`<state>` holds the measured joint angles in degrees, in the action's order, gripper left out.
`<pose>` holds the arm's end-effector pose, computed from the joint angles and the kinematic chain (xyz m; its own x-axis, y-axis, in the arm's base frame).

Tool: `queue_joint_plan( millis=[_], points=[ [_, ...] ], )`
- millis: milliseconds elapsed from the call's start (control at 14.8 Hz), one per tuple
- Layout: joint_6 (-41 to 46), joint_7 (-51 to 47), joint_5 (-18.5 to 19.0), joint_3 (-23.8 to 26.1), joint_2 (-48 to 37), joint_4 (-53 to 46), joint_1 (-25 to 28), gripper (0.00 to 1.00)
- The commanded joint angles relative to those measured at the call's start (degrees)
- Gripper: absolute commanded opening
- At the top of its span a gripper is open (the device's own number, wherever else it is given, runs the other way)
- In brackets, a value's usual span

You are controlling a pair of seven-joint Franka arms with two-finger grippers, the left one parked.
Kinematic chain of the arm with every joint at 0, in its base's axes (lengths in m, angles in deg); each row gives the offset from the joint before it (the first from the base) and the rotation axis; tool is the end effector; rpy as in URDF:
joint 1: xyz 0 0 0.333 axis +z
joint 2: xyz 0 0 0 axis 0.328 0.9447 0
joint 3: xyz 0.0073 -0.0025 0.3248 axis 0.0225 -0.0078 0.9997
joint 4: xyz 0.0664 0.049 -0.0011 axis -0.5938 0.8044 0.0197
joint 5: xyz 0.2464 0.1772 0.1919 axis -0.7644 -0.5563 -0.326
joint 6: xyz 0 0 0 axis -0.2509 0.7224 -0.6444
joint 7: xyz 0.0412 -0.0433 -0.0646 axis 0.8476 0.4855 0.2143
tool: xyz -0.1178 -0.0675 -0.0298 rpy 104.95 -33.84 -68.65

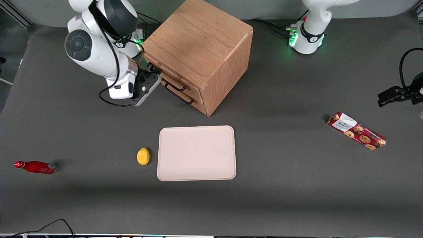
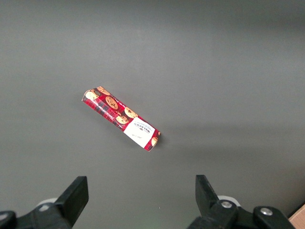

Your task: Open upper drawer

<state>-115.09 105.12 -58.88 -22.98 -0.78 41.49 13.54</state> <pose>0.4459 0.2576 0.4577 0.7201 0.6937 -0.0174 0.6655 -0.6975 -0.2658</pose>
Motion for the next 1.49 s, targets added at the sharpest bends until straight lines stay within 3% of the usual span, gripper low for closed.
queue_joint_plan(
  millis=[0,677,1421],
  points=[
    [-3.6,1.9,-1.9,1.6,-0.4,3.4,-1.0,1.00],
    [-7.4,2.4,-3.3,3.2,1.7,8.3,-0.2,1.00],
    [-10.5,2.3,0.4,3.1,4.3,8.6,-0.5,1.00]
  ],
)
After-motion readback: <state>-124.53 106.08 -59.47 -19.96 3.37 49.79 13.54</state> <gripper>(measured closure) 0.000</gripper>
